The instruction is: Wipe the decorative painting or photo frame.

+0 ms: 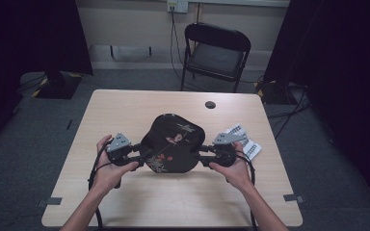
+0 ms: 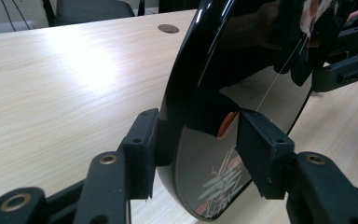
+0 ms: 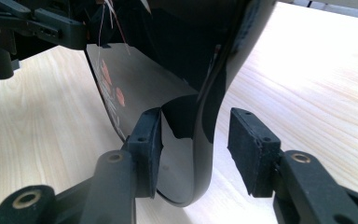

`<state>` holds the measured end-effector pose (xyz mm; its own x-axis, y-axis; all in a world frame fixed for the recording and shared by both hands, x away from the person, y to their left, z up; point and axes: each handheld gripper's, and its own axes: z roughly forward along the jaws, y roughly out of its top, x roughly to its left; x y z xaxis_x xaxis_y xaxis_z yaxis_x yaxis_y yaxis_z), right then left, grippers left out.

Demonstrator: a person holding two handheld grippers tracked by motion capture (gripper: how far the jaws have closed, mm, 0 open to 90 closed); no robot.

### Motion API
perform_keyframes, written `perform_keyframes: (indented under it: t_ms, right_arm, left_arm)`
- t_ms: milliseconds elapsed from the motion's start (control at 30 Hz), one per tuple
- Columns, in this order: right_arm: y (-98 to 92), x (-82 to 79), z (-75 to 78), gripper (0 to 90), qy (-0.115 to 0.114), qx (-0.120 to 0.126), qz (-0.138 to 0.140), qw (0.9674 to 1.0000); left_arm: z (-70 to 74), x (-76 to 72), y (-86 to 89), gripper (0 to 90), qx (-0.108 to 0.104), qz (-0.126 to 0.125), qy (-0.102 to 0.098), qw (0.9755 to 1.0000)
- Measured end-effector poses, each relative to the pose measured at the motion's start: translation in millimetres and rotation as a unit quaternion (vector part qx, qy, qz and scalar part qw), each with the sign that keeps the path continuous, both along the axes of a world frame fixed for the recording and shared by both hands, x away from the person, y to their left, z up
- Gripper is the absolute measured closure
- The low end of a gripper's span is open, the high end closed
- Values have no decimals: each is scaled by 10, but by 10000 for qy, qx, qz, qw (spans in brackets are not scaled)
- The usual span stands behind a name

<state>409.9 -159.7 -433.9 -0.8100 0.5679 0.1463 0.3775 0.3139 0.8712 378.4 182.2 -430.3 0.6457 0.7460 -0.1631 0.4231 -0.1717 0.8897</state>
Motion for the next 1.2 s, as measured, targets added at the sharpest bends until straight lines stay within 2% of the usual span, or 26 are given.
perform_keyframes:
  t_ms: [233, 367, 633, 767, 833, 900, 1033, 1067, 1167, 1200]
  right_arm:
    - [-117, 13, 33, 562, -59, 40, -273, 9996]
    - [-155, 37, 32, 571, -64, 59, -413, 9991]
    - [-168, 47, 27, 559, -25, 40, -424, 9991]
    - [-173, 29, 40, 530, -22, 49, -461, 9989]
    - [-175, 10, 52, 494, -53, 57, -483, 9988]
    - [-188, -15, 74, 469, -182, 153, -614, 9978]
    - [-262, -39, 120, 434, -294, 203, -832, 9959]
    - [-301, -45, 128, 425, -289, 225, -858, 9956]
    - [-380, -59, 114, 413, -232, 153, -807, 9964]
    - [-416, -75, 101, 411, -247, 117, -826, 9962]
  left_arm:
    - [-32, 87, -106, 481, -207, 49, 35, 9998]
    - [-54, 111, -153, 489, -187, -57, 108, 9998]
    - [-68, 108, -143, 484, -137, -78, 54, 9999]
    - [-47, 71, -118, 436, -368, -90, 86, 9992]
    - [-34, 56, -97, 430, -324, -99, 13, 9994]
    - [-27, 45, -70, 408, -328, -84, -2, 9994]
    - [-16, 9, 8, 388, -243, -62, -1, 9997]
    - [-1, -24, 77, 384, -128, -41, -31, 9999]
    - [17, -71, 141, 381, -68, -67, -76, 9999]
    - [31, -129, 213, 381, 20, -35, -136, 9999]
